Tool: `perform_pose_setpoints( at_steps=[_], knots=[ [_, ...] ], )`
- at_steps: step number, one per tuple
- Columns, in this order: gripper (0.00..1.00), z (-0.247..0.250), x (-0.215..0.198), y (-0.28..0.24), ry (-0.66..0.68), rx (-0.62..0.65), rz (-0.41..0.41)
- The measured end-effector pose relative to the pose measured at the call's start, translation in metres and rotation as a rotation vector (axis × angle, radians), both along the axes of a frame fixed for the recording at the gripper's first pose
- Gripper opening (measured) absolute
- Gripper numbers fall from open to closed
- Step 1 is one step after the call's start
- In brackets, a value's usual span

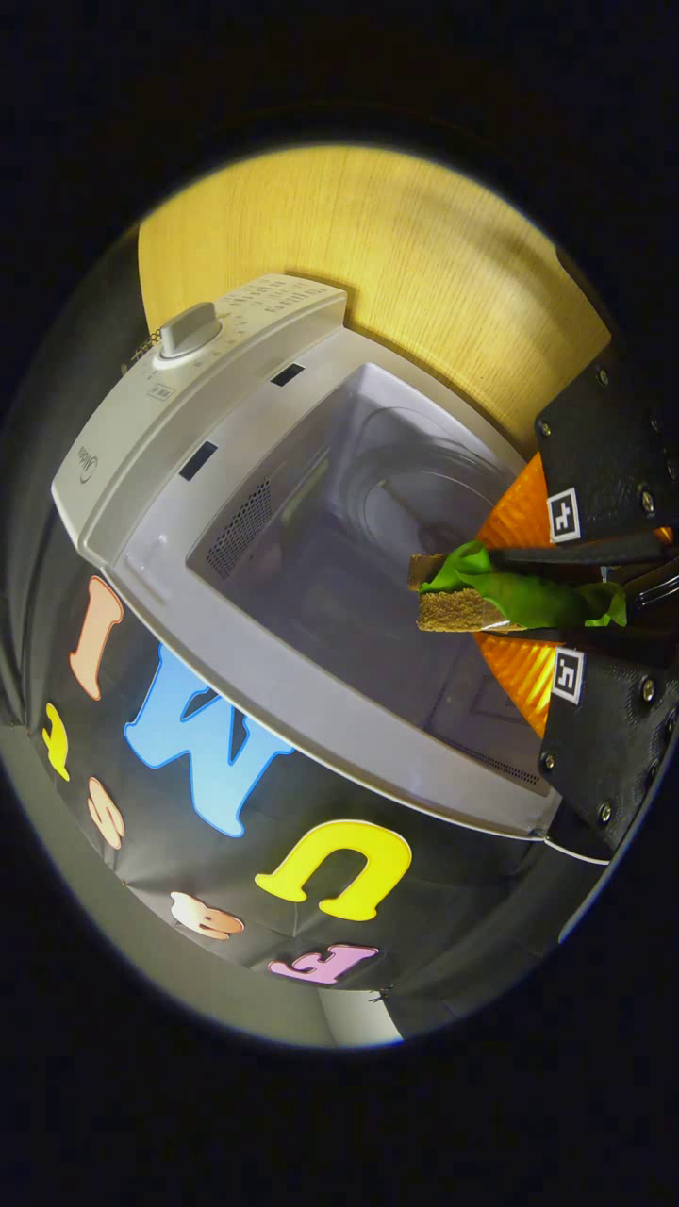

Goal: Open the microwave, put the food inside, and close the microwave door.

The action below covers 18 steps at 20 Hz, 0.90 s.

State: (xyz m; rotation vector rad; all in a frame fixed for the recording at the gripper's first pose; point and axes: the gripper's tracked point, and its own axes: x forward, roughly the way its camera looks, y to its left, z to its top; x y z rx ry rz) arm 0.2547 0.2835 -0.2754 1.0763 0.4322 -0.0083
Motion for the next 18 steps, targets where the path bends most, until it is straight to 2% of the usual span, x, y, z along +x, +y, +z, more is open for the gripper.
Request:
perform_pose_setpoints(
  at_steps=[11, 14, 16, 18],
  knots=[
    [0.26, -0.028, 0.040, -0.017, 0.033, 0.033, -0.124],
    [0.32, -0.033, 0.036, -0.012, 0.046, 0.028, -0.123],
    [0.43, -0.033, 0.034, -0.009, 0.053, 0.010, -0.106],
    [0.79, -0.033, 0.027, -0.006, 0.072, 0.015, -0.079]
  ],
)
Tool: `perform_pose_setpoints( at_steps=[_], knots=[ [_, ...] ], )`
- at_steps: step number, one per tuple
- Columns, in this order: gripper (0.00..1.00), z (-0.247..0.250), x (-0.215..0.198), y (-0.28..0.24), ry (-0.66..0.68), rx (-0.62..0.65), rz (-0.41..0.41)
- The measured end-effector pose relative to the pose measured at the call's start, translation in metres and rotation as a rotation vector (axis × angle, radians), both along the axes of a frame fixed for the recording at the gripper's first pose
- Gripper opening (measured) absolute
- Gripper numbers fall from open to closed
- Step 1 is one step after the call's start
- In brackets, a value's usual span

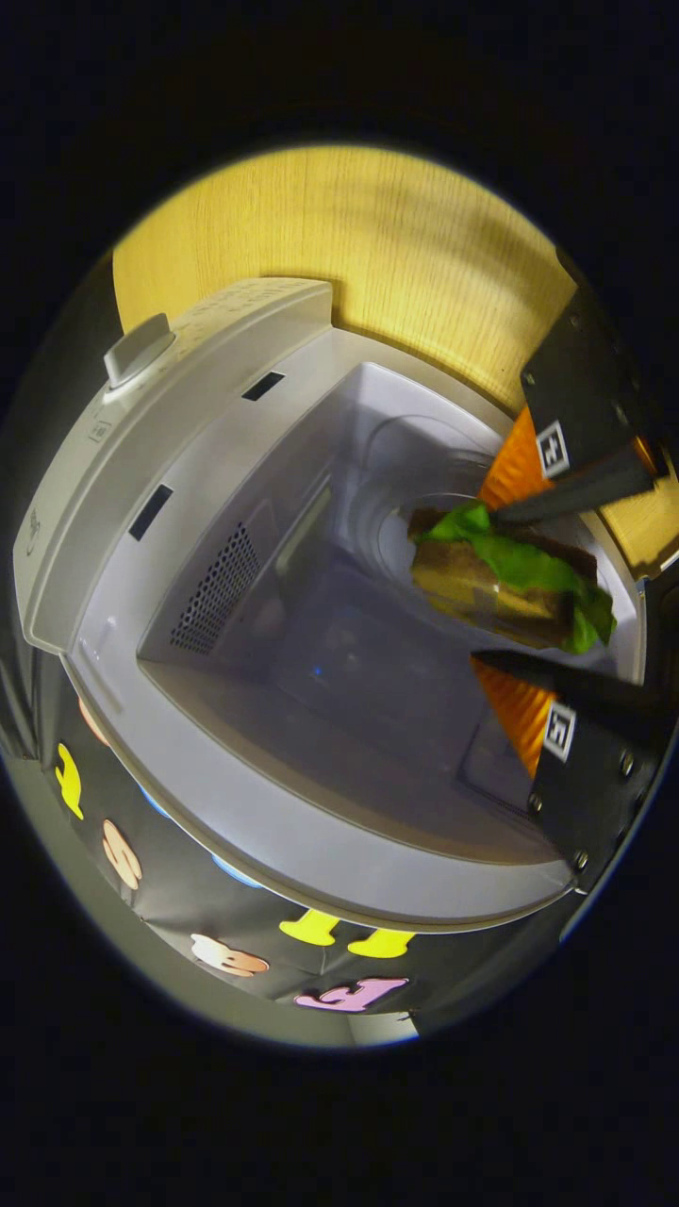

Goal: Open the microwave, put the food inside, and close the microwave door.

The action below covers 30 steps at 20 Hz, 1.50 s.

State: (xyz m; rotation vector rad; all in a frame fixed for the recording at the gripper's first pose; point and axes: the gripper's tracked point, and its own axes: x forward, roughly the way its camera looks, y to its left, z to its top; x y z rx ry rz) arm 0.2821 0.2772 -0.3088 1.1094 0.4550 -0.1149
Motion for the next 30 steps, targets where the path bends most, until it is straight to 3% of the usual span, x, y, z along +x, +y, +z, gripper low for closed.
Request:
perform_pose_setpoints(
  at_steps=[1, 9, 16, 30],
  knots=[
    [0.98, -0.001, 0.000, 0.001, 0.000, -0.004, 0.006],
    [0.97, 0.006, -0.022, -0.030, 0.048, -0.203, 0.023],
    [0.98, 0.030, -0.047, -0.043, 0.044, -0.245, 0.057],
    [0.97, 0.150, -0.141, -0.080, -0.095, -0.404, 0.208]
  ],
)
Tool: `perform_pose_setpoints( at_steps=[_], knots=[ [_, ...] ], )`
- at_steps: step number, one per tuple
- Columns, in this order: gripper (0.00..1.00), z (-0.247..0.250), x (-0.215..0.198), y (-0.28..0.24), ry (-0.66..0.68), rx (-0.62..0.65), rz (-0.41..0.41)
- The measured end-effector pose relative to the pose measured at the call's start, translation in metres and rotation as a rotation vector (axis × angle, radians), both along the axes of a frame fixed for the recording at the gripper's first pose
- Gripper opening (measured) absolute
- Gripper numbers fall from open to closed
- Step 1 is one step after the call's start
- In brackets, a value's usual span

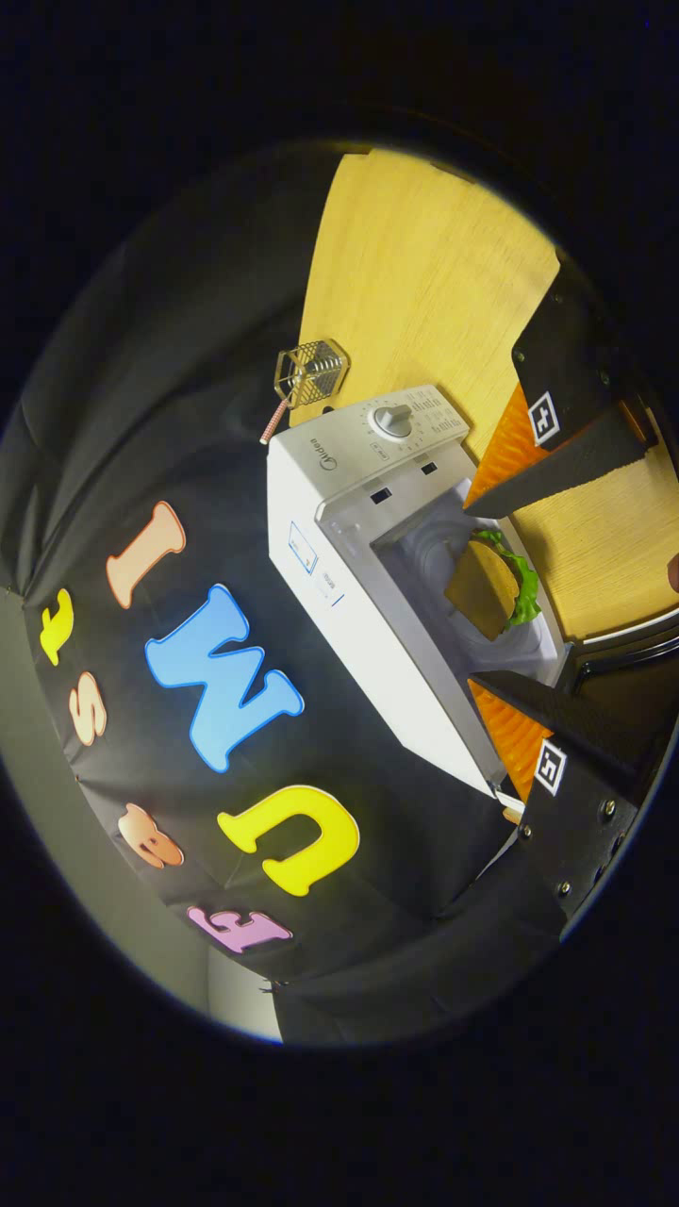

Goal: Open the microwave, put the food inside, and close the microwave door.

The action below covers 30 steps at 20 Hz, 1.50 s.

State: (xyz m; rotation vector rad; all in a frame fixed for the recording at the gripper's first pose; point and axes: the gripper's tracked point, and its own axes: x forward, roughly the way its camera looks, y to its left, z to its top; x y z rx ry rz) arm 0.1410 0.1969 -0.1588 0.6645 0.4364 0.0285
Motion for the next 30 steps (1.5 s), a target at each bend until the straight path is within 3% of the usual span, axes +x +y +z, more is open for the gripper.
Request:
perform_pose_setpoints(
  at_steps=[8, 16, 18, 21, 23, 30],
  knots=[
    [0.97, 0.077, -0.057, -0.003, -0.164, -0.173, 0.127],
    [0.95, 0.109, -0.106, 0.030, -0.265, -0.272, 0.230],
    [0.88, 0.113, -0.115, 0.040, -0.285, -0.289, 0.251],
    [0.51, 0.122, -0.131, 0.063, -0.324, -0.300, 0.297],
    [0.38, 0.125, -0.141, 0.081, -0.344, -0.297, 0.341],
    [0.38, 0.131, -0.186, 0.156, -0.410, -0.285, 0.561]
  ],
)
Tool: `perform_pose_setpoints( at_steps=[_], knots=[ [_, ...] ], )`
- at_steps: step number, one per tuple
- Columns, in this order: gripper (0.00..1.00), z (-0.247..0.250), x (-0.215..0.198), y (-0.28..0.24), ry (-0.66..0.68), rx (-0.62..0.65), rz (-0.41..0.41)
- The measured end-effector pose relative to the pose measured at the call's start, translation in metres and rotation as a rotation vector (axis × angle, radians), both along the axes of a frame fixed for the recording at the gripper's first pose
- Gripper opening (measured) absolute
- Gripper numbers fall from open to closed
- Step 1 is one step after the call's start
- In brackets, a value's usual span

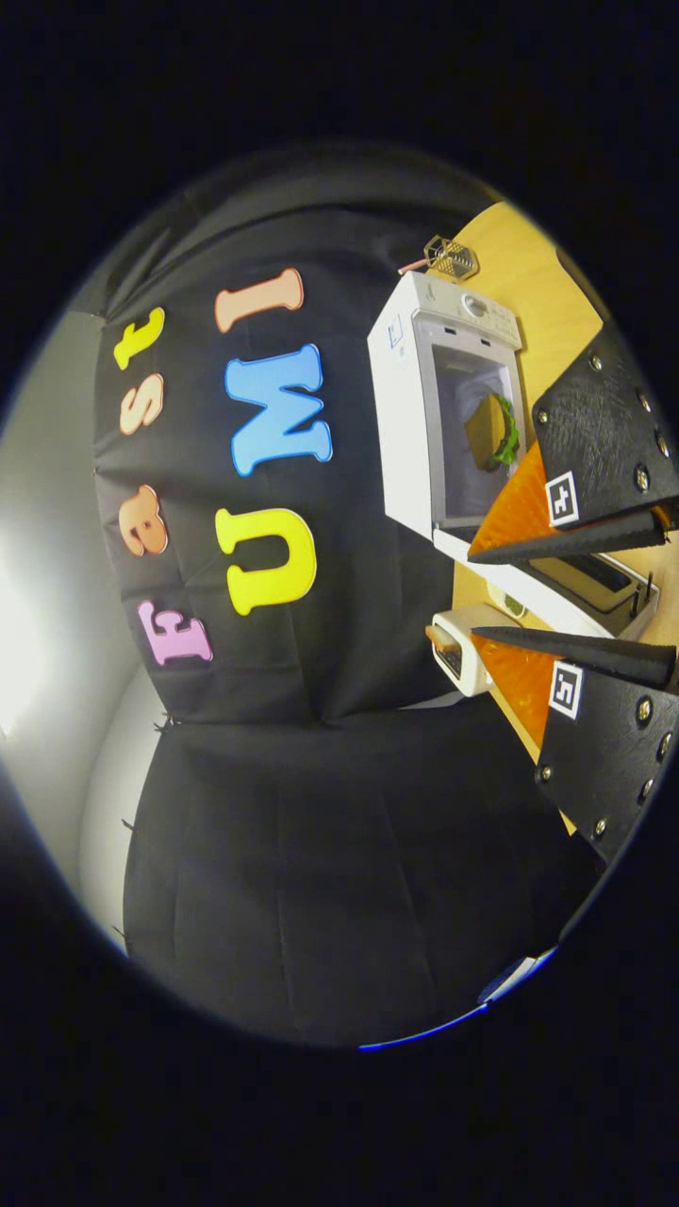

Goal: Open the microwave, put the food inside, and close the microwave door.

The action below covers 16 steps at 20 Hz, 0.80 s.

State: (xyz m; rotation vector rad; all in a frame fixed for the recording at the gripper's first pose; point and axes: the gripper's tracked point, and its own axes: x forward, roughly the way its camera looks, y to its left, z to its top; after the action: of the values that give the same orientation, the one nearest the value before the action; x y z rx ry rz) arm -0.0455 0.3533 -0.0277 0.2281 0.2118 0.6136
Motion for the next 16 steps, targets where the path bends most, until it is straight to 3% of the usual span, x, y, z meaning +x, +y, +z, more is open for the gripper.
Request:
perform_pose_setpoints(
  at_steps=[4, 5, 7, 10, 11, 16],
  knots=[
    [0.38, -0.006, -0.023, 0.034, 0.018, 0.010, 0.086],
    [0.38, -0.007, -0.018, 0.033, 0.011, 0.011, 0.041],
    [0.06, -0.007, -0.023, 0.044, 0.019, 0.036, 0.059],
    [0.07, -0.007, -0.041, 0.053, 0.009, 0.031, 0.102],
    [0.00, -0.013, -0.033, 0.071, 0.015, 0.025, 0.139],
    [0.00, -0.047, -0.057, 0.093, 0.061, -0.025, 0.219]
  ],
)
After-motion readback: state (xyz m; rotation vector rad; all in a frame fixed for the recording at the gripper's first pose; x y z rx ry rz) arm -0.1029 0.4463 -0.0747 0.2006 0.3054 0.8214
